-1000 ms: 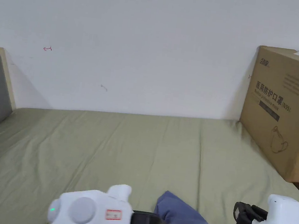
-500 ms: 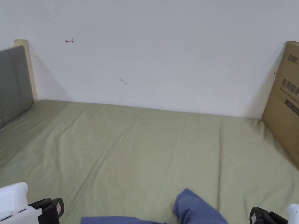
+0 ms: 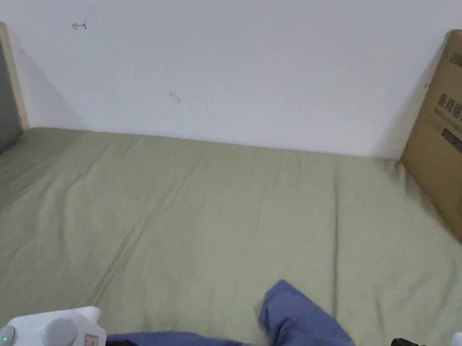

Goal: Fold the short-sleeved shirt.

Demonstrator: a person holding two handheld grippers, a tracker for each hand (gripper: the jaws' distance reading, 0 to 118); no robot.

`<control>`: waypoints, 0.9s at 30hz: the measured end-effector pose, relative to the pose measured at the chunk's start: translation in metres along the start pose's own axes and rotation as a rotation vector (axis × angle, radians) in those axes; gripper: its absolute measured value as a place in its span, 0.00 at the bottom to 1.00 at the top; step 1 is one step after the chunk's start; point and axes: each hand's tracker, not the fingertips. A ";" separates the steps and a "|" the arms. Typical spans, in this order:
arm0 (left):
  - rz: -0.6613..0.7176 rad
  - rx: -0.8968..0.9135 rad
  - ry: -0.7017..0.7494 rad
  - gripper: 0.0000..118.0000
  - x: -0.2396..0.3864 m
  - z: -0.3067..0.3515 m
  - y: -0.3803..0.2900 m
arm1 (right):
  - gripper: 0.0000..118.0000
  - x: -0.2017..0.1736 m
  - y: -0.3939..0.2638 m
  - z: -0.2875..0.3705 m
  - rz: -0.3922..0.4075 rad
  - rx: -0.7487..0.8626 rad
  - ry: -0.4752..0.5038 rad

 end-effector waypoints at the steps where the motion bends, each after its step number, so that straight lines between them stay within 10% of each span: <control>1: 0.000 -0.013 0.005 1.00 0.007 -0.008 -0.005 | 0.00 0.004 -0.002 -0.005 0.001 -0.011 -0.009; 3: -0.126 0.036 0.110 0.94 0.025 -0.002 -0.017 | 0.00 0.009 -0.001 -0.017 -0.002 -0.033 -0.021; 6: -0.228 0.131 0.061 0.13 0.050 0.023 -0.039 | 0.00 0.019 0.002 -0.045 -0.022 -0.072 -0.034; 7: -0.249 0.145 0.029 0.05 0.054 0.034 -0.047 | 0.00 0.023 0.005 -0.059 -0.033 -0.103 -0.034; 11: -0.161 0.169 -0.162 0.05 0.050 0.065 -0.062 | 0.00 0.041 0.019 -0.116 -0.166 -0.184 0.114; 13: -0.124 0.270 -0.096 0.05 0.042 0.085 -0.069 | 0.07 0.049 0.030 -0.153 -0.191 -0.299 0.010; 15: -0.065 0.304 -0.098 0.05 0.025 0.098 -0.069 | 0.68 0.055 0.035 -0.195 -0.202 -0.459 -0.012; 16: -0.032 0.301 -0.098 0.05 0.017 0.103 -0.070 | 0.77 0.060 0.031 -0.212 -0.234 -0.515 0.007; 21: 0.004 0.290 -0.069 0.05 -0.009 0.114 -0.073 | 0.74 0.056 -0.001 -0.259 -0.112 -0.847 -0.060; 23: 0.012 0.294 -0.046 0.05 -0.010 0.120 -0.076 | 0.52 0.046 0.002 -0.241 0.067 -0.725 -0.059; 25: 0.043 0.308 -0.047 0.05 -0.019 0.128 -0.077 | 0.03 0.043 0.010 -0.218 0.078 -0.648 0.016; 27: 0.053 0.325 -0.048 0.05 -0.023 0.139 -0.076 | 0.03 0.048 0.021 -0.191 0.043 -0.572 0.074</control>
